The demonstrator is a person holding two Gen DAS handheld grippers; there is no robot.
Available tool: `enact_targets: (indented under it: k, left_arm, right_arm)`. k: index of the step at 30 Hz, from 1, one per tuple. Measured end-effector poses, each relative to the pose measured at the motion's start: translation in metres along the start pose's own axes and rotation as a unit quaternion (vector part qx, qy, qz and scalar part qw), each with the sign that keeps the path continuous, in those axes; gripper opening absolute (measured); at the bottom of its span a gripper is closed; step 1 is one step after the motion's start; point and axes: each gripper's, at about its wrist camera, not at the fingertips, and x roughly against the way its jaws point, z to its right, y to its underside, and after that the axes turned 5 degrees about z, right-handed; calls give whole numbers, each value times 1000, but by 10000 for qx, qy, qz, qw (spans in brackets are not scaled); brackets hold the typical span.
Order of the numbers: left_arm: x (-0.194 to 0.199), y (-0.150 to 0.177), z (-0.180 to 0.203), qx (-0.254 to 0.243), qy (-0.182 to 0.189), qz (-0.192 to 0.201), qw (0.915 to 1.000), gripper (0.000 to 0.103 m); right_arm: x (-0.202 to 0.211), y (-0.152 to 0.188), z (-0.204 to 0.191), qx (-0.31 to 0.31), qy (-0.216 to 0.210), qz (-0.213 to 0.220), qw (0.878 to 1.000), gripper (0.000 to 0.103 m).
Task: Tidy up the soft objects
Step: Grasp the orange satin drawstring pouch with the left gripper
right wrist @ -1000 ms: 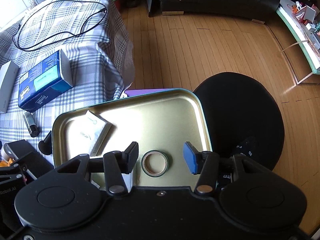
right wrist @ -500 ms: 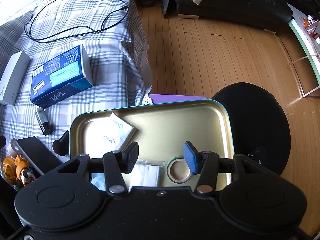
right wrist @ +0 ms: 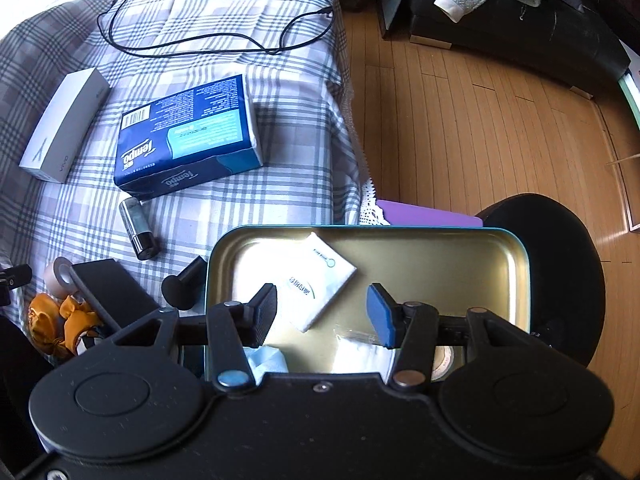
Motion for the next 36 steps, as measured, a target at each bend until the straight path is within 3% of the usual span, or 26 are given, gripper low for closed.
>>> enact_targets:
  k: [6, 12, 15, 19, 21, 26, 36]
  left_arm:
    - [-33, 0, 2, -794, -143, -1011, 9916, 102]
    - [-70, 16, 13, -1700, -361, -1840, 9674, 102]
    - [-86, 24, 21, -2018, -542, -2111, 9549, 99]
    - [-103, 27, 32, -2110, -551, -2313, 9481, 98]
    - [-109, 30, 36, -2140, -526, -2396, 9455, 89]
    - [-114, 30, 36, -1944, -382, -2351, 9516, 76]
    - [-96, 16, 32, -1766, -463, -1447, 9725, 69]
  right_arm:
    - [-4, -5, -15, 151, -68, -54, 9998, 50]
    - [-5, -10, -21, 176, -138, -73, 9997, 50]
    - [-7, -12, -21, 156, -151, -79, 9997, 50]
    - [-9, -14, -21, 116, -147, -105, 9998, 50]
    - [-9, -15, -22, 108, -153, -110, 9998, 50]
    - [-10, -16, -22, 79, -190, -132, 9997, 50]
    - [-17, -17, -32, 173, -177, -214, 9995, 50]
